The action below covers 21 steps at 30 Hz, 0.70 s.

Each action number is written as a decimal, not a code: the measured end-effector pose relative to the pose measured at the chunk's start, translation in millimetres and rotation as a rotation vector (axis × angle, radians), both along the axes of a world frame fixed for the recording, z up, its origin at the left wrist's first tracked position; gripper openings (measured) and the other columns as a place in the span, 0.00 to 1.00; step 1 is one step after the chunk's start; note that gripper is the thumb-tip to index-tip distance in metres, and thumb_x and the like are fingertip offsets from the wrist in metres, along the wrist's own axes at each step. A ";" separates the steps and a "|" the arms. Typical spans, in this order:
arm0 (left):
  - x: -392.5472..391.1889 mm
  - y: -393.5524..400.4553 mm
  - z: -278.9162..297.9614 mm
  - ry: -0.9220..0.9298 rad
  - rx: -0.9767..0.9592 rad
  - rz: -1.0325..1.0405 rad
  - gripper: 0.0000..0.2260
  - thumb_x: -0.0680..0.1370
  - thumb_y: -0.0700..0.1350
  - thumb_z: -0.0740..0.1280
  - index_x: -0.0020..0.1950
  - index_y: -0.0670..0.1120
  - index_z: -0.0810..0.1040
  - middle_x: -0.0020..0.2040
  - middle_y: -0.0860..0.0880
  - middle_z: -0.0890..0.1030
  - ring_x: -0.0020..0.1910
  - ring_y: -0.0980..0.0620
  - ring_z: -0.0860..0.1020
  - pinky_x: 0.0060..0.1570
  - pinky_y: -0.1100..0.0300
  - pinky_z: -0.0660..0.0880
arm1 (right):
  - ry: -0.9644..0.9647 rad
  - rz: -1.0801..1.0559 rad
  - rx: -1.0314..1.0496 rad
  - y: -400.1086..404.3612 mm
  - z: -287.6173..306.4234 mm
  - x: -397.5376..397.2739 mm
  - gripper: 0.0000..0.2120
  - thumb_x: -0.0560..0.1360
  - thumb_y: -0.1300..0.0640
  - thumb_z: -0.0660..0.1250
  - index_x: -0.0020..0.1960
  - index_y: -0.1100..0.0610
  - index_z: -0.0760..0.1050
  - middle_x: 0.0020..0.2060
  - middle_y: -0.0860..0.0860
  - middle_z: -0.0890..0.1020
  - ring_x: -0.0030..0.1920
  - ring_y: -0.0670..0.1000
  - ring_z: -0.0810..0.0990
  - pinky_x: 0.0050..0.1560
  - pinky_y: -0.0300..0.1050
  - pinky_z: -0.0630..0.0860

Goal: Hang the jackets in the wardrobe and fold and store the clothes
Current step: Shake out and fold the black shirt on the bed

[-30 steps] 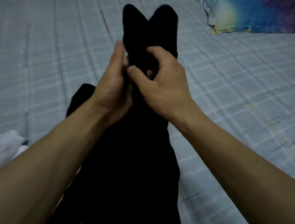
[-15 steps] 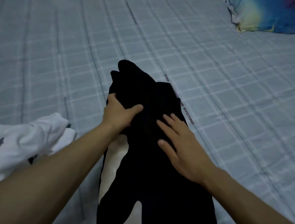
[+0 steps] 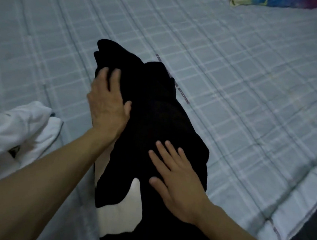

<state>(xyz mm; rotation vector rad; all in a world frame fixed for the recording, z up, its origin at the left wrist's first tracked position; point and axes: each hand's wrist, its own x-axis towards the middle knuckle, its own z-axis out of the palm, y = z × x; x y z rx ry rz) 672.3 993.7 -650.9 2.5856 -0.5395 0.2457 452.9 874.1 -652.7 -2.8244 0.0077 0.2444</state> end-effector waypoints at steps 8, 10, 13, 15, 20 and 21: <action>-75.0 23.4 -48.4 0.207 0.390 -0.436 0.32 0.78 0.67 0.43 0.81 0.59 0.47 0.82 0.53 0.46 0.81 0.49 0.43 0.77 0.46 0.40 | -0.036 -0.010 -0.148 6.4 -32.2 -57.8 0.31 0.81 0.41 0.52 0.80 0.50 0.51 0.80 0.55 0.46 0.79 0.58 0.42 0.76 0.64 0.50; -75.4 20.1 -40.1 0.223 0.463 -0.411 0.32 0.80 0.66 0.45 0.81 0.57 0.47 0.82 0.51 0.46 0.81 0.48 0.43 0.77 0.44 0.42 | -0.034 -0.001 -0.144 3.0 -30.7 -57.1 0.31 0.81 0.40 0.50 0.80 0.51 0.51 0.80 0.55 0.46 0.79 0.58 0.41 0.76 0.63 0.49; -103.7 29.4 -21.2 0.242 0.487 -0.402 0.28 0.83 0.61 0.50 0.82 0.55 0.50 0.82 0.49 0.48 0.81 0.47 0.45 0.78 0.43 0.47 | -0.011 0.085 -0.118 -5.3 -20.3 -74.4 0.32 0.81 0.39 0.47 0.80 0.52 0.50 0.80 0.54 0.47 0.79 0.57 0.40 0.76 0.64 0.49; -138.6 52.2 -12.4 0.265 0.448 -0.449 0.28 0.82 0.62 0.47 0.81 0.55 0.53 0.82 0.48 0.51 0.81 0.47 0.48 0.78 0.42 0.51 | 0.006 0.157 -0.095 -8.4 -13.0 -96.8 0.34 0.81 0.36 0.46 0.81 0.54 0.47 0.80 0.53 0.45 0.79 0.56 0.38 0.77 0.63 0.49; -217.9 116.8 -8.0 0.144 0.389 -0.618 0.25 0.83 0.57 0.51 0.80 0.53 0.59 0.81 0.50 0.56 0.81 0.49 0.52 0.78 0.48 0.52 | 0.050 0.346 0.058 -20.2 -6.6 -147.9 0.51 0.74 0.26 0.56 0.80 0.57 0.41 0.80 0.54 0.41 0.79 0.55 0.36 0.78 0.61 0.48; -227.6 128.3 -7.9 0.103 0.351 -0.654 0.24 0.83 0.52 0.54 0.79 0.51 0.63 0.80 0.49 0.59 0.80 0.48 0.55 0.77 0.49 0.56 | 0.041 0.376 0.095 -25.4 -6.0 -151.4 0.54 0.71 0.25 0.60 0.80 0.58 0.42 0.80 0.54 0.42 0.79 0.54 0.37 0.78 0.61 0.47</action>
